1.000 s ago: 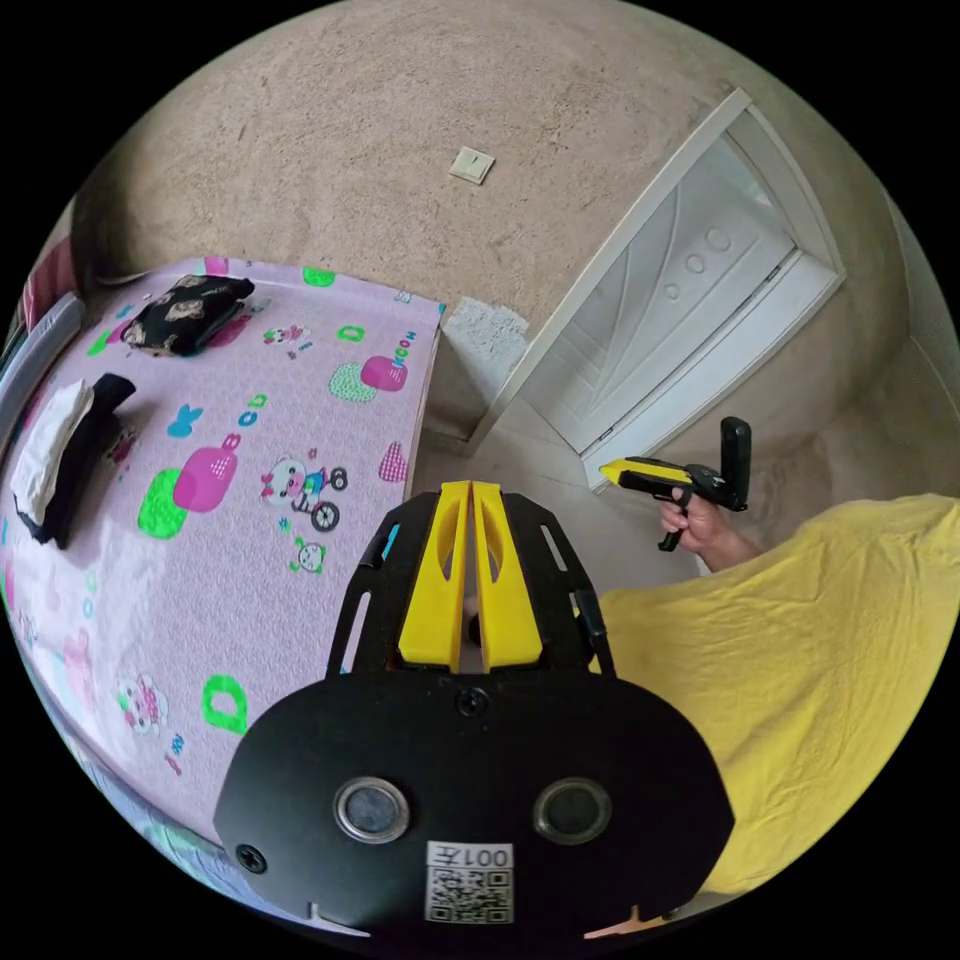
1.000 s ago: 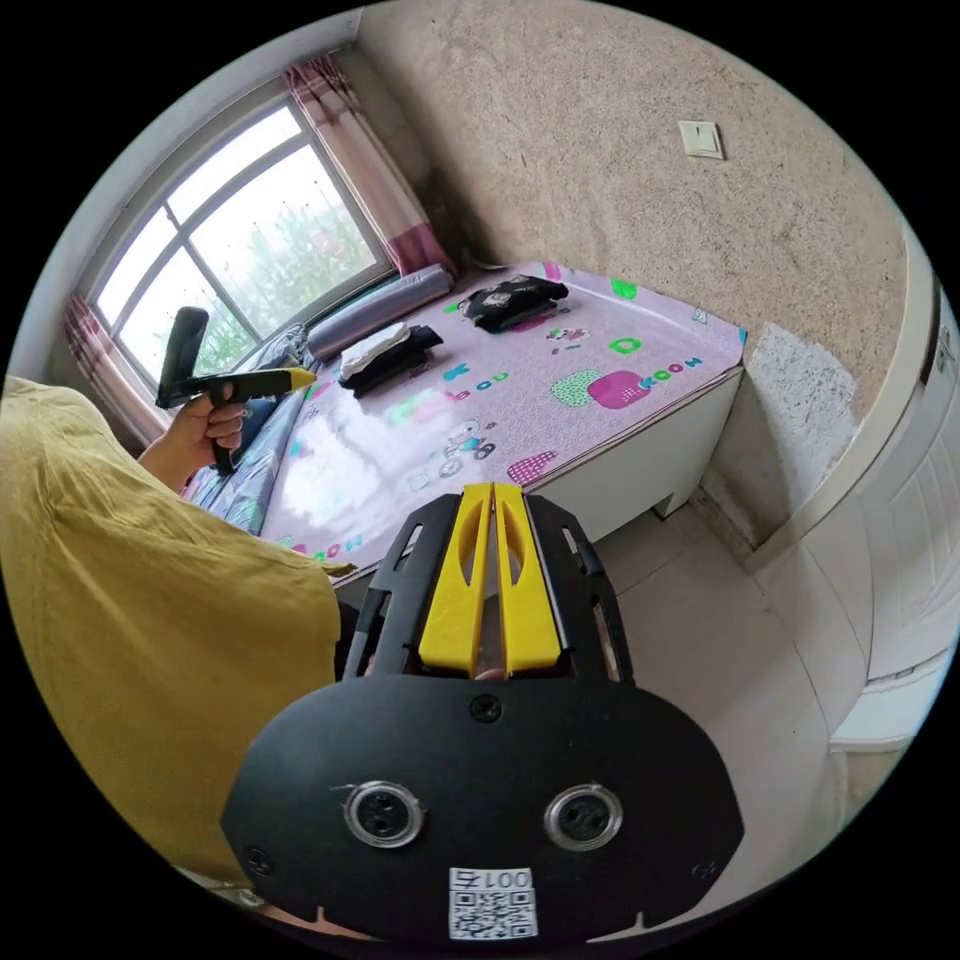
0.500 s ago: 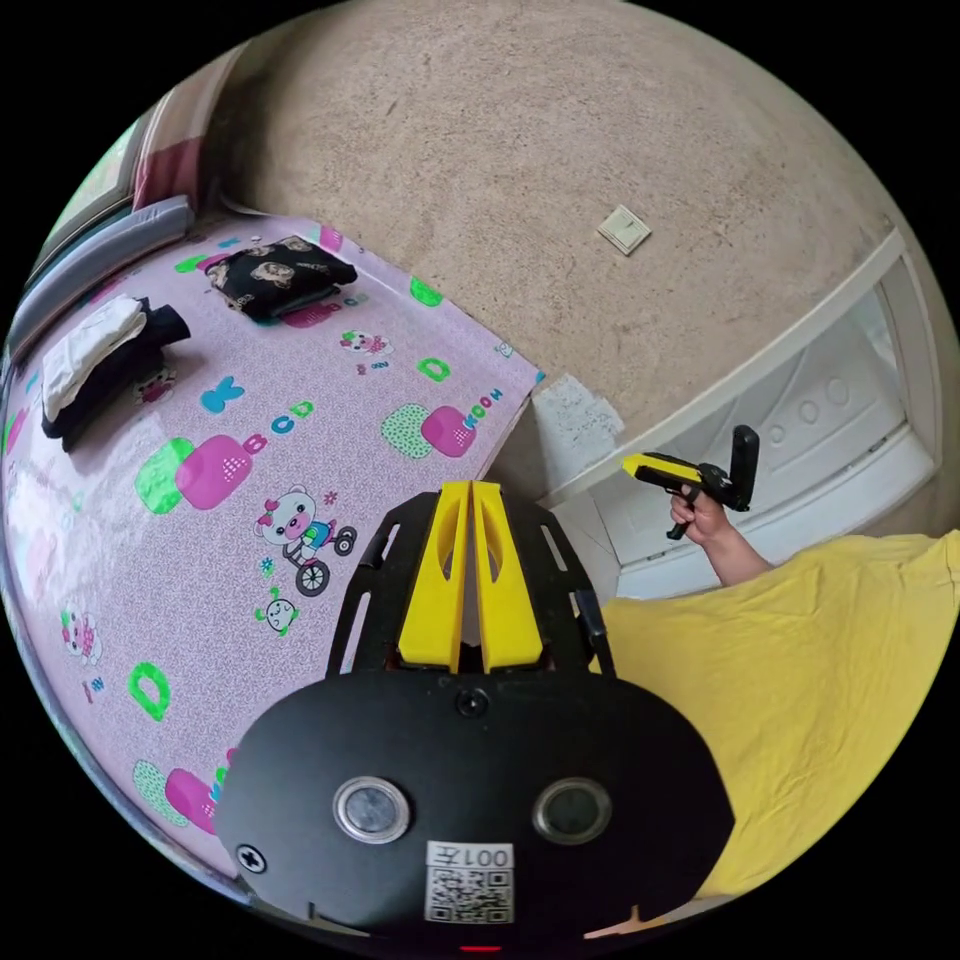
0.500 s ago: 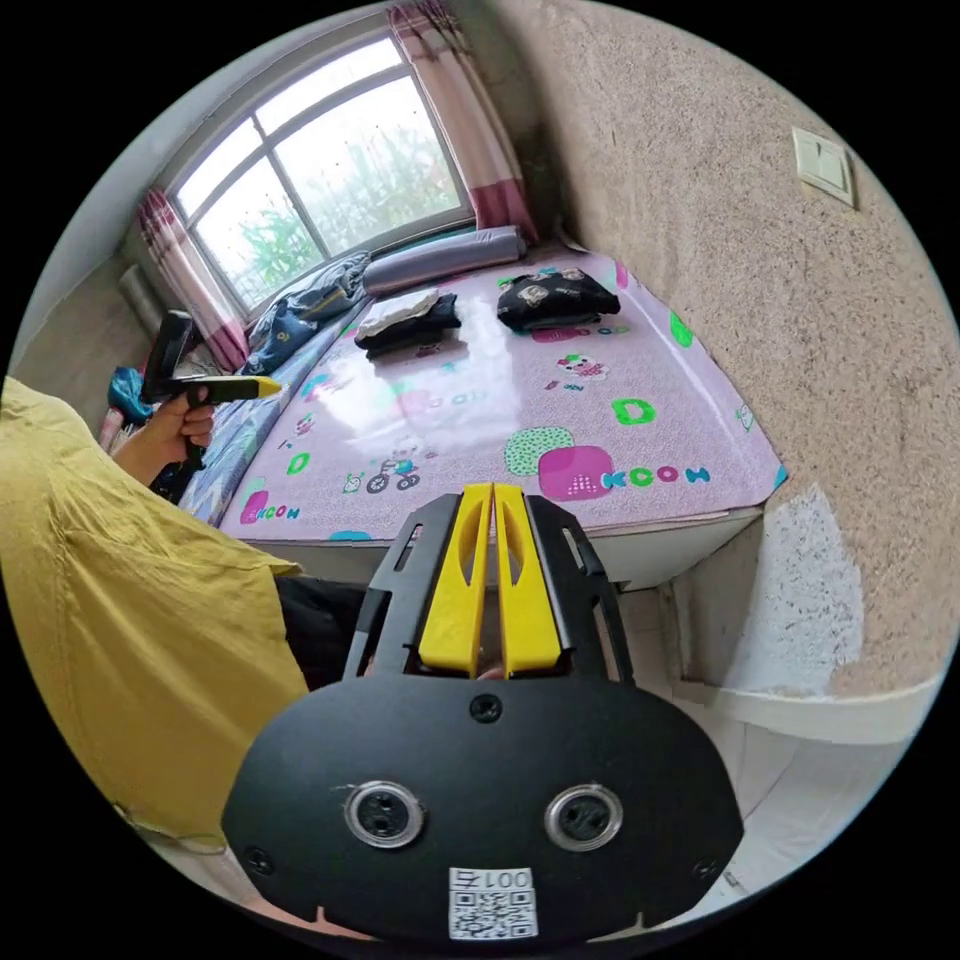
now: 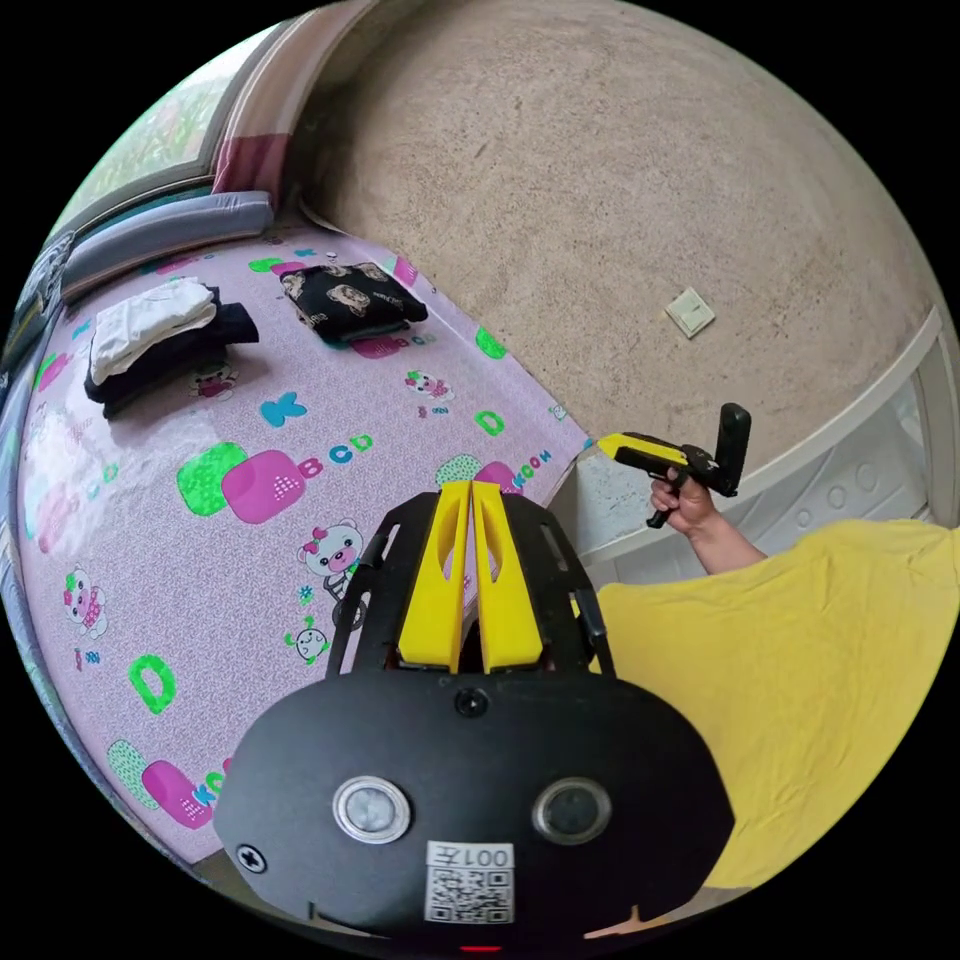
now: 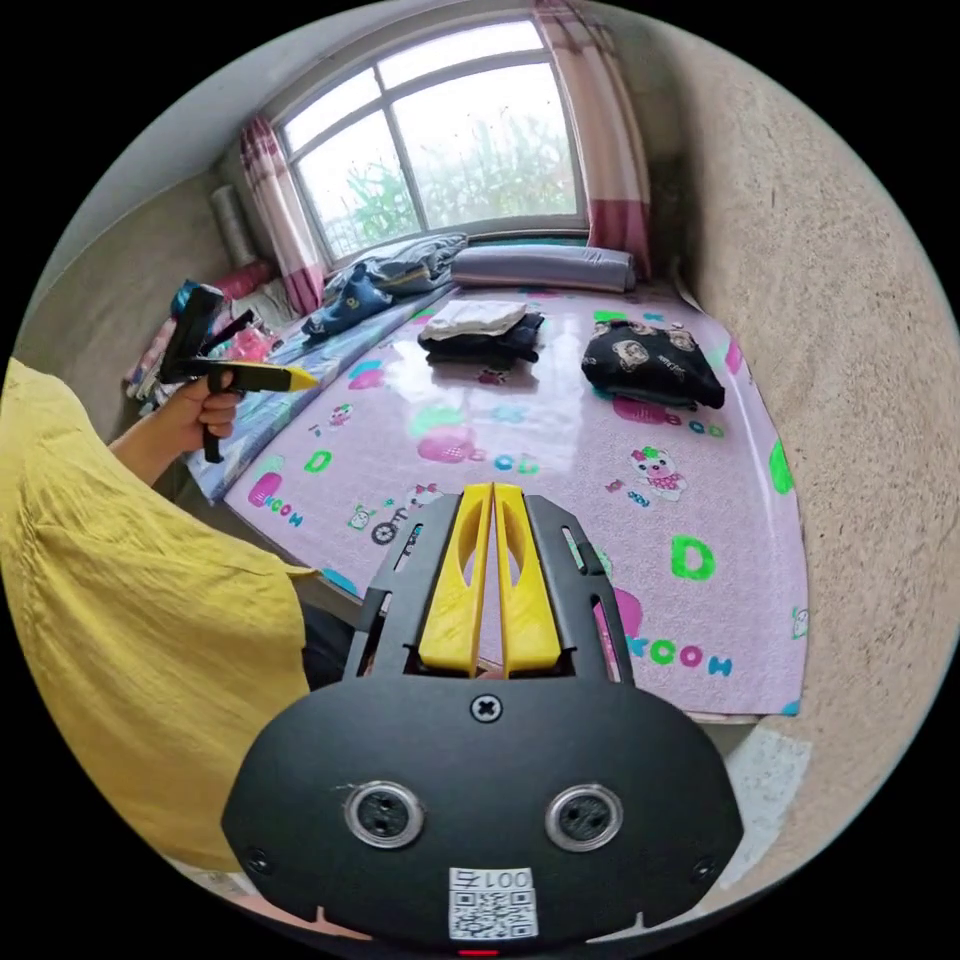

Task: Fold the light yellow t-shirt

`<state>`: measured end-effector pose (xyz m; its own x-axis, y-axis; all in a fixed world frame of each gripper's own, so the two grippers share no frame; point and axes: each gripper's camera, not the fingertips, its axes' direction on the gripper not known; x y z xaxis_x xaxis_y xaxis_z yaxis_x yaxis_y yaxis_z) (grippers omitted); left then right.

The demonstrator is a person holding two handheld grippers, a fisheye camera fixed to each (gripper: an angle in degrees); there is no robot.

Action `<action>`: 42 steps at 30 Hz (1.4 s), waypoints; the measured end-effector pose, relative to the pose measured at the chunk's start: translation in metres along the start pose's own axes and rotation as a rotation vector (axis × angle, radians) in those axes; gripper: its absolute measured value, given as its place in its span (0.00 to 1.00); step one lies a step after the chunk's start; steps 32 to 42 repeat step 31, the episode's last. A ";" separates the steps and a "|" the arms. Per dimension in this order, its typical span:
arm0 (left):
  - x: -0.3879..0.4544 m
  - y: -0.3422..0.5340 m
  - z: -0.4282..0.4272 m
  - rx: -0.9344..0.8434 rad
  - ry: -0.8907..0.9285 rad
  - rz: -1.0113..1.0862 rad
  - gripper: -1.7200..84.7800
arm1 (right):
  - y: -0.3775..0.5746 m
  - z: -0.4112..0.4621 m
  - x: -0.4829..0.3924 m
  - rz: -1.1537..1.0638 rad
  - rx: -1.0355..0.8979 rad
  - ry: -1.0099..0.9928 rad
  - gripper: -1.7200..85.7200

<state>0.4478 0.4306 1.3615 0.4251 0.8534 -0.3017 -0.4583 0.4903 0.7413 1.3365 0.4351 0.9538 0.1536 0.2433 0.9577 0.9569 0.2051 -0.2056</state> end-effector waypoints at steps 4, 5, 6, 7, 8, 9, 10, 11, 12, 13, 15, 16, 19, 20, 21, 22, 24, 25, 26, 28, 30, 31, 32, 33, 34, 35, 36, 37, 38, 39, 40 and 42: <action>-0.033 0.019 0.012 -0.005 -0.176 0.021 0.01 | -0.038 0.030 0.006 -0.160 -0.125 0.274 0.02; -0.037 0.021 0.016 -0.011 -0.207 0.019 0.01 | -0.050 0.041 0.010 -0.208 -0.142 0.411 0.02; -0.046 0.025 0.025 -0.024 -0.255 0.009 0.01 | -0.057 0.046 0.013 -0.232 -0.145 0.473 0.02; -0.055 0.028 0.035 -0.035 -0.281 -0.003 0.01 | -0.069 0.056 0.021 -0.282 -0.141 0.569 0.02; -0.060 0.029 0.041 -0.038 -0.289 -0.012 0.01 | -0.081 0.064 0.031 -0.329 -0.125 0.614 0.02; -0.069 0.029 0.053 -0.043 -0.297 -0.038 0.01 | -0.088 0.068 0.037 -0.353 -0.120 0.619 0.02; -0.079 0.027 0.067 -0.049 -0.294 -0.078 0.01 | -0.101 0.075 0.050 -0.394 -0.119 0.606 0.02; -0.084 0.025 0.073 -0.052 -0.287 -0.103 0.01 | -0.115 0.081 0.064 -0.416 -0.124 0.587 0.02; -0.093 0.021 0.086 -0.049 -0.259 -0.147 0.01 | -0.123 0.085 0.072 -0.425 -0.125 0.579 0.02; -0.102 0.016 0.099 -0.037 -0.221 -0.177 0.01 | -0.137 0.092 0.090 -0.436 -0.125 0.580 0.02; -0.116 0.007 0.120 -0.039 -0.170 -0.217 0.01 | -0.156 0.107 0.119 -0.443 -0.124 0.616 0.02; -0.125 0.001 0.134 -0.053 -0.162 -0.248 0.01 | -0.168 0.119 0.139 -0.453 -0.138 0.633 0.02; -0.142 -0.009 0.157 -0.065 -0.175 -0.291 0.01 | -0.200 0.147 0.195 -0.411 -0.148 0.575 0.02; -0.144 -0.011 0.160 -0.067 -0.181 -0.294 0.01 | -0.213 0.155 0.219 -0.377 -0.148 0.486 0.02; -0.150 -0.012 0.167 -0.076 -0.203 -0.299 0.01 | -0.221 0.160 0.231 -0.358 -0.154 0.436 0.02; -0.156 -0.011 0.173 -0.092 -0.230 -0.308 0.01 | -0.237 0.171 0.257 -0.313 -0.170 0.352 0.02; -0.166 -0.008 0.180 -0.117 -0.265 -0.327 0.01 | -0.264 0.186 0.295 -0.241 -0.176 0.258 0.02; -0.174 -0.005 0.185 -0.132 -0.283 -0.342 0.01 | -0.283 0.195 0.318 -0.207 -0.169 0.213 0.03; -0.178 -0.004 0.187 -0.138 -0.291 -0.351 0.01 | -0.301 0.204 0.340 -0.191 -0.160 0.195 0.03; -0.198 0.002 0.193 -0.150 -0.316 -0.393 0.01 | -0.331 0.218 0.367 -0.187 -0.156 0.194 0.04; -0.216 0.003 0.197 -0.142 -0.319 -0.419 0.01 | -0.359 0.233 0.391 -0.192 -0.164 0.195 0.06; -0.230 0.001 0.200 -0.132 -0.309 -0.414 0.01 | -0.377 0.243 0.407 -0.185 -0.170 0.186 0.08; -0.230 0.001 0.200 -0.132 -0.309 -0.414 0.01 | -0.377 0.243 0.407 -0.185 -0.170 0.186 0.08; -0.230 0.001 0.200 -0.132 -0.309 -0.414 0.01 | -0.377 0.243 0.407 -0.185 -0.170 0.186 0.08; -0.230 0.001 0.200 -0.132 -0.309 -0.414 0.01 | -0.377 0.243 0.407 -0.185 -0.170 0.186 0.08; -0.230 0.001 0.200 -0.132 -0.309 -0.414 0.01 | -0.377 0.243 0.407 -0.185 -0.170 0.186 0.08; -0.230 0.001 0.200 -0.132 -0.309 -0.414 0.01 | -0.377 0.243 0.407 -0.185 -0.170 0.186 0.08; -0.230 0.001 0.200 -0.132 -0.309 -0.414 0.01 | -0.377 0.243 0.407 -0.185 -0.170 0.186 0.08; -0.230 0.001 0.200 -0.132 -0.309 -0.414 0.01 | -0.377 0.243 0.407 -0.185 -0.170 0.186 0.08; -0.230 0.001 0.200 -0.132 -0.309 -0.414 0.01 | -0.377 0.243 0.407 -0.185 -0.170 0.186 0.08; -0.230 0.001 0.200 -0.132 -0.309 -0.414 0.01 | -0.377 0.243 0.407 -0.185 -0.170 0.186 0.08; -0.230 0.001 0.200 -0.132 -0.309 -0.414 0.01 | -0.377 0.243 0.407 -0.185 -0.170 0.186 0.08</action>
